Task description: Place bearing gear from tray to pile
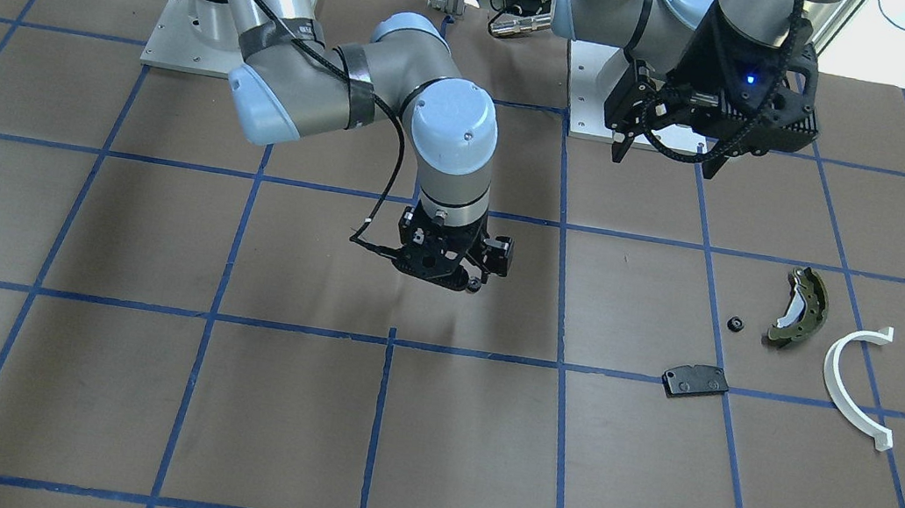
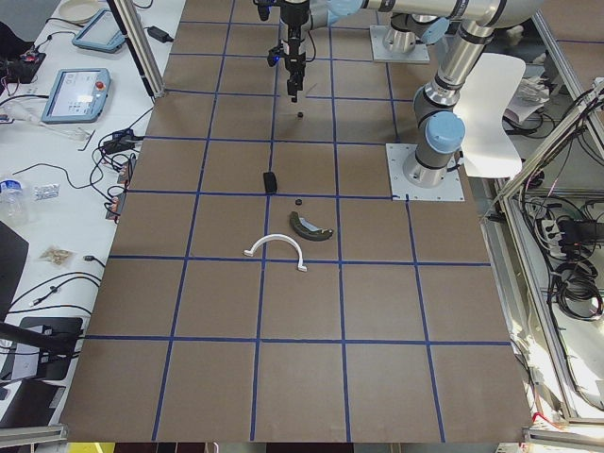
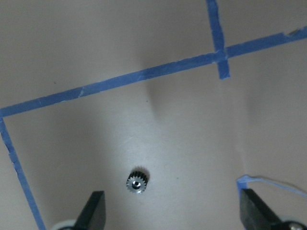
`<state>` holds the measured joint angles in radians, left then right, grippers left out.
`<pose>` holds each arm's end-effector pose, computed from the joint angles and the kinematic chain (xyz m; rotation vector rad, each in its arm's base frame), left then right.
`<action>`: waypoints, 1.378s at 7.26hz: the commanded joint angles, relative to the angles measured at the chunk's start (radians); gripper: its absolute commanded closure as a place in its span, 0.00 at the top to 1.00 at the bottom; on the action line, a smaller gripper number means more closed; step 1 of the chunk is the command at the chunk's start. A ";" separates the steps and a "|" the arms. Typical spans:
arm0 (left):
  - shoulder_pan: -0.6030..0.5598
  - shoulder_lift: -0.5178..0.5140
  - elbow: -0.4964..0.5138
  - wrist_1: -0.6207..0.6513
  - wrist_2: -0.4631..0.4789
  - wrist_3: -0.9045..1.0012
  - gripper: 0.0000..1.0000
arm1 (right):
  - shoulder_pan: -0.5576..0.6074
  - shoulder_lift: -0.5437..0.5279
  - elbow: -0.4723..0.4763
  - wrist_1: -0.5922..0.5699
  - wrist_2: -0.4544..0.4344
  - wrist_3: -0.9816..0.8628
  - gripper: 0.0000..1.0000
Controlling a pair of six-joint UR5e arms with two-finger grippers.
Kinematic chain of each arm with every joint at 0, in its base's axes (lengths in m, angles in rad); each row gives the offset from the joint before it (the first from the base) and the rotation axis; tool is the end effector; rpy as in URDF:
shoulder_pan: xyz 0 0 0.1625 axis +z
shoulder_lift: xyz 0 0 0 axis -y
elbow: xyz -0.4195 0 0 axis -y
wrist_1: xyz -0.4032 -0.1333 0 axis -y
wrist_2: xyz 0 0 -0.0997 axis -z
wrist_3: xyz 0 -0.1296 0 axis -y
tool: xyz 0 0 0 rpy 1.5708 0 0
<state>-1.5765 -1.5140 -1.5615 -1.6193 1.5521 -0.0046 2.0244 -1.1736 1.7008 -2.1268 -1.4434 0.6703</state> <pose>-0.1385 -0.4797 0.4801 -0.0020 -3.1227 0.0273 0.4037 -0.4864 0.2209 0.3236 3.0004 0.0658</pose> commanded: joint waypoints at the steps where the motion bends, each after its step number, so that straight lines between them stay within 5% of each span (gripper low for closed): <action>1: 0.000 -0.023 0.003 -0.001 0.000 -0.002 1.00 | -0.129 -0.143 0.032 0.130 -0.012 -0.256 1.00; 3: -0.016 -0.073 -0.090 0.036 -0.006 -0.024 1.00 | -0.318 -0.288 0.046 0.346 -0.049 -0.575 1.00; 5: -0.075 -0.155 -0.239 0.306 -0.006 -0.064 1.00 | -0.479 -0.377 0.045 0.416 -0.084 -0.736 1.00; 8: -0.151 -0.276 -0.466 0.676 -0.006 -0.162 1.00 | -0.549 -0.454 -0.013 0.517 -0.092 -0.700 1.00; 10: -0.262 -0.316 -0.500 0.723 -0.004 -0.265 1.00 | -0.544 -0.440 -0.151 0.649 -0.089 -0.603 1.00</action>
<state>-1.7759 -1.8025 -2.0362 -0.9295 1.5455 -0.2203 1.4798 -1.6246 1.6274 -1.5513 -1.5358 0.0285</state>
